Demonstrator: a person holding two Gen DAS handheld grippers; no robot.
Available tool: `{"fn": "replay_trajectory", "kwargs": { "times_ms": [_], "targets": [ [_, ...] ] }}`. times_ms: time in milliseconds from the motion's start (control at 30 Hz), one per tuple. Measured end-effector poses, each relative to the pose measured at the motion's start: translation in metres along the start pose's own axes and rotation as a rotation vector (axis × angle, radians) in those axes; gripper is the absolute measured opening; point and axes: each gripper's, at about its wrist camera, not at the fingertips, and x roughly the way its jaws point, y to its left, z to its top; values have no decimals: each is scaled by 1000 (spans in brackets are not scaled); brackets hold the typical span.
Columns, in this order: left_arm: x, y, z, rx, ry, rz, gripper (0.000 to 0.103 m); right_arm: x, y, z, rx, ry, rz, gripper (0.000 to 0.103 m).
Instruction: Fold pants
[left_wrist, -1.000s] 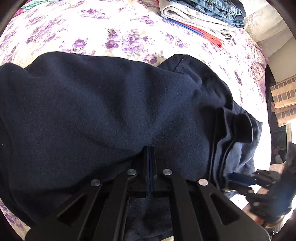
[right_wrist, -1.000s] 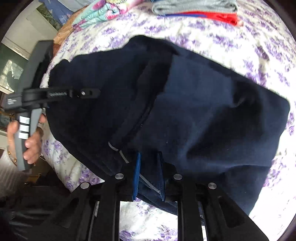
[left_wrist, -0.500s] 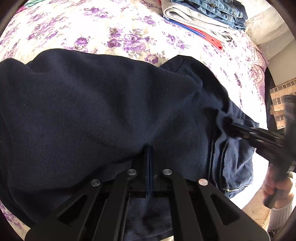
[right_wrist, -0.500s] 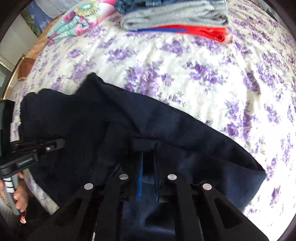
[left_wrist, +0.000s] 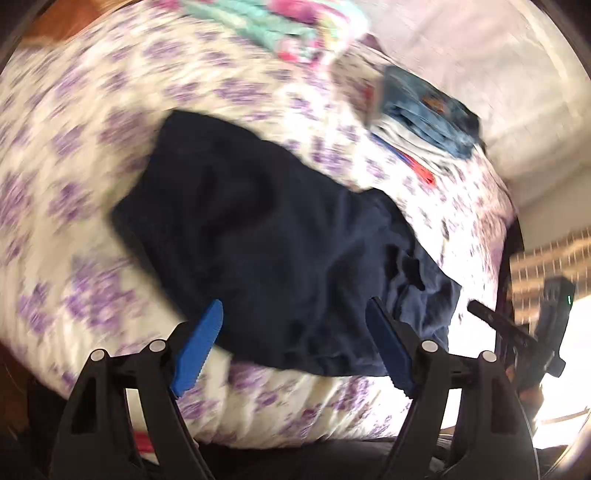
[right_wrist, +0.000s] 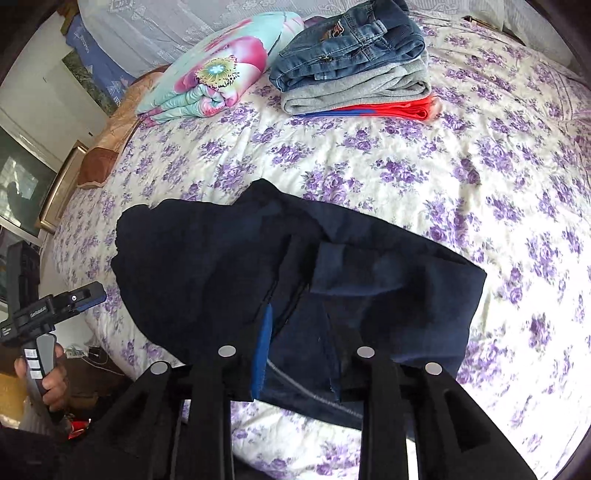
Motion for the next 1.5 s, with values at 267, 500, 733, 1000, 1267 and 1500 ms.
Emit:
{"fn": "replay_trajectory", "kwargs": {
  "times_ms": [267, 500, 733, 1000, 1267, 1500],
  "targets": [
    [30, 96, 16, -322, 34, -82, 77, 3, 1, -8, 20, 28, 4, 33],
    [67, 82, 45, -285, 30, -76, 89, 1, -9, -15, 55, 43, 8, 33],
    [34, 33, 47, -23, -73, -70, 22, 14, 15, -22, -35, 101, 38, 37],
    [23, 10, 44, 92, -101, -27, 22, 112, 94, -6, -195, 205, 276, 29],
    [18, -6, 34, 148, -100, -49, 21, 145, 128, -12, -311, 355, 202, 14],
    [15, -32, 33, 244, -95, -53, 21, 138, 102, 74, -199, 164, 47, 13]
  ]
}}
